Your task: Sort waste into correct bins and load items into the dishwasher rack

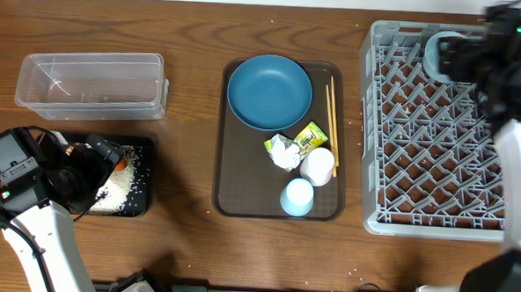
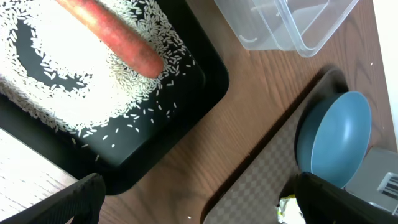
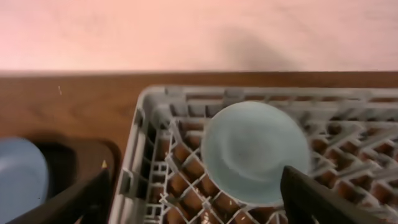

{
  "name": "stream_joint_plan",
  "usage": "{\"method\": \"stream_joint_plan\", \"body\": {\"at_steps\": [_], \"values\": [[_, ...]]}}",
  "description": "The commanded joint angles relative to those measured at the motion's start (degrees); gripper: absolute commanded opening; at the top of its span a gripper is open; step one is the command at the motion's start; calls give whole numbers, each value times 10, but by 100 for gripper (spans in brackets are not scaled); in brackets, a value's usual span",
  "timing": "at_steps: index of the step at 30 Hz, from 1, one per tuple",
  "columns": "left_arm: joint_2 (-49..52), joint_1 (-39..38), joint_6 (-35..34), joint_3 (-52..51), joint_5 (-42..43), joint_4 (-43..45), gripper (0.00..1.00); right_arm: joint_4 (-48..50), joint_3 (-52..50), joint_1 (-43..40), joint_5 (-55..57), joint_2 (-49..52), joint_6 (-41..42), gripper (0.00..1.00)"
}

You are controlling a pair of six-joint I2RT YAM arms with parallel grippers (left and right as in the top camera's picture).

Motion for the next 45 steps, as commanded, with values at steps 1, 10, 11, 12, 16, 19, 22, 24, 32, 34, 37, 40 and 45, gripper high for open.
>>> {"method": "stream_joint_plan", "body": {"at_steps": [1,10,11,12,16,19,22,24,32,34,37,40,45], "values": [[2,3,14,1,5,-1,98,-3,-2,38,92,57,-43,85],[2,3,14,1,5,-1,98,17,-2,74,263,163,-62,98],[2,3,14,1,5,-1,98,17,-2,73,263,168,-62,98],[2,3,14,1,5,-1,98,18,-2,73,263,174,-63,98],[2,3,14,1,5,-1,98,17,-2,73,262,180,-66,88],[2,3,14,1,5,-1,98,18,-2,72,264,180,-66,56],[2,3,14,1,5,-1,98,17,-2,72,272,181,-66,47],[2,3,14,1,5,-1,98,16,-2,72,282,183,-66,43],[2,3,14,1,5,-1,98,15,-2,72,307,213,-71,40],[2,3,14,1,5,-1,98,15,-2,72,307,223,-71,39],[2,3,14,1,5,-1,98,14,-2,73,307,224,-65,36],[2,3,14,1,5,-1,98,14,2,73,306,223,-59,29],[2,3,14,1,5,-1,98,-10,26,73,307,223,-40,18]]}}
